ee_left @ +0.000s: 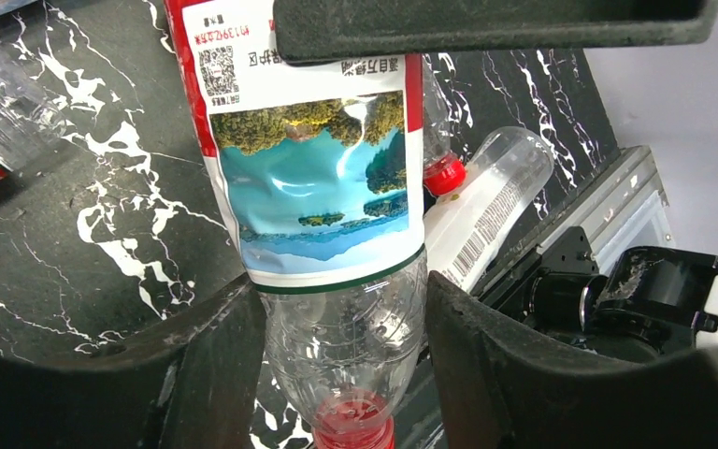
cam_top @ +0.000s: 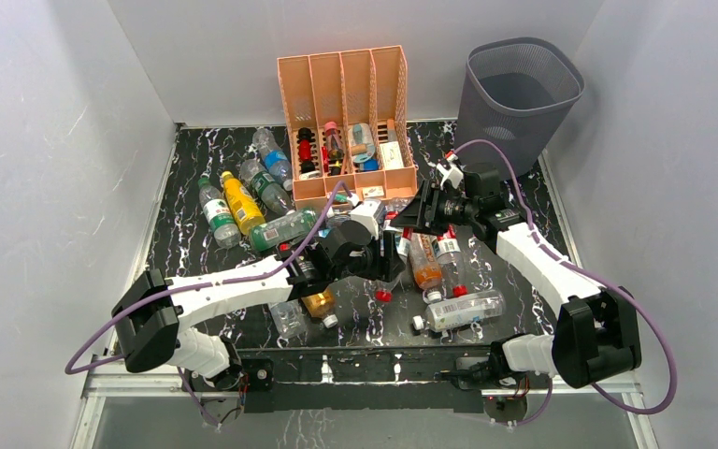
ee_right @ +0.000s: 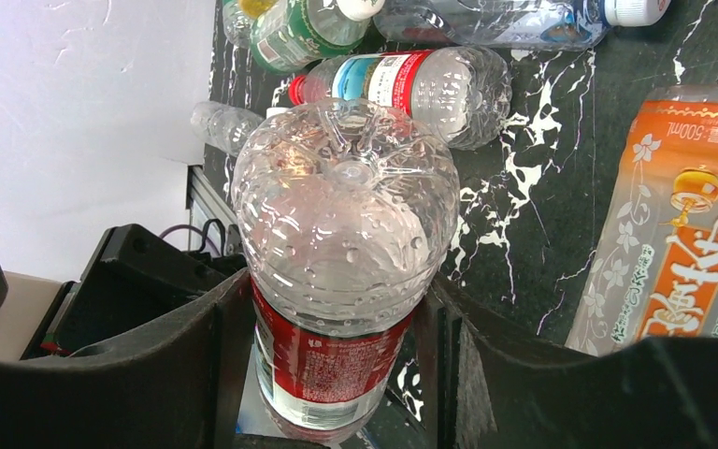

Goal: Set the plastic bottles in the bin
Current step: Pick up the plastic bottle at the center of the board.

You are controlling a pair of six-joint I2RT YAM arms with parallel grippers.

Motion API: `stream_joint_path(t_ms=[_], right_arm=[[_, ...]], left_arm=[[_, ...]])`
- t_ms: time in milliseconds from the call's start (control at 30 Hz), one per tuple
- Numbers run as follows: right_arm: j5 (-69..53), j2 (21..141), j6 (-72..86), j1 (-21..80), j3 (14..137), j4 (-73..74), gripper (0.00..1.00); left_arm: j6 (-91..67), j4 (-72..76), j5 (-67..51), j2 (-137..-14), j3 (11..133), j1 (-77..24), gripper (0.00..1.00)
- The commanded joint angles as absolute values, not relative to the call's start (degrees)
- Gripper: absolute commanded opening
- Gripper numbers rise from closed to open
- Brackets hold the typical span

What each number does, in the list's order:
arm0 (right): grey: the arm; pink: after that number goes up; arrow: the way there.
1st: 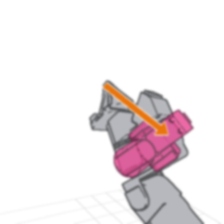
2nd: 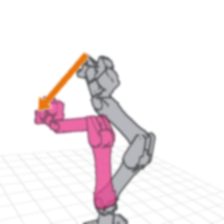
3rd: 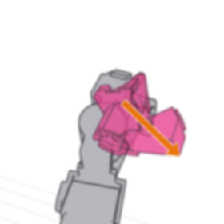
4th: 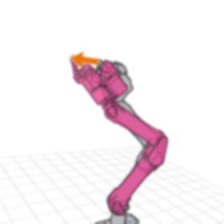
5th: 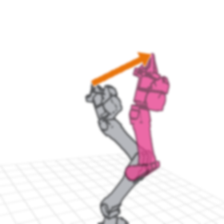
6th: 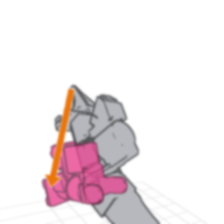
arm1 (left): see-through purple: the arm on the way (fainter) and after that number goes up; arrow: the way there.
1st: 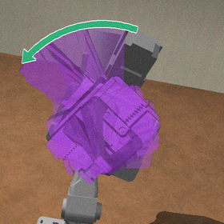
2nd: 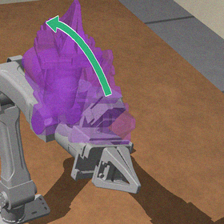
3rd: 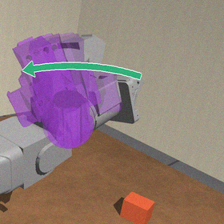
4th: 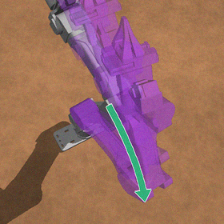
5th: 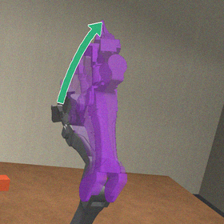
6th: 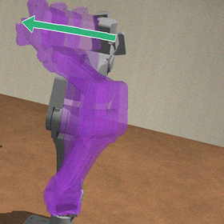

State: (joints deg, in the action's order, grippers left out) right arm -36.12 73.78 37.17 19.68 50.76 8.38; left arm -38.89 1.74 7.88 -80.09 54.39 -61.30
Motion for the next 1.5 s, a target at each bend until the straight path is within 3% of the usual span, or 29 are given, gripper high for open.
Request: stream_joint_path(t_ms=[0,200,767,1167,1467], right_arm=[[-36.0,73.5,36.3,20.2,51.6,5.9,0.53],[-33.1,72.7,33.7,20.1,53.1,8.3,0.51],[-28.7,75.4,29.0,20.1,58.6,15.7,0.46],[-17.7,76.1,25.7,19.1,72.4,24.3,0.46],[-10.0,83.4,25.4,16.7,87.9,22.8,0.46]], left_arm=[[-38.7,2.1,8.2,-78.7,55.8,-61.8,0.59],[-39.6,-0.3,9.5,-75.1,55.5,-62.4,0.69],[-43.7,-3.6,15.3,-56.2,44.2,-65.3,0.73],[-47.1,-10.8,17.4,-42.0,37.1,-65.8,0.73],[-47.0,-5.3,13.5,-41.7,30.5,-65.8,0.74]])
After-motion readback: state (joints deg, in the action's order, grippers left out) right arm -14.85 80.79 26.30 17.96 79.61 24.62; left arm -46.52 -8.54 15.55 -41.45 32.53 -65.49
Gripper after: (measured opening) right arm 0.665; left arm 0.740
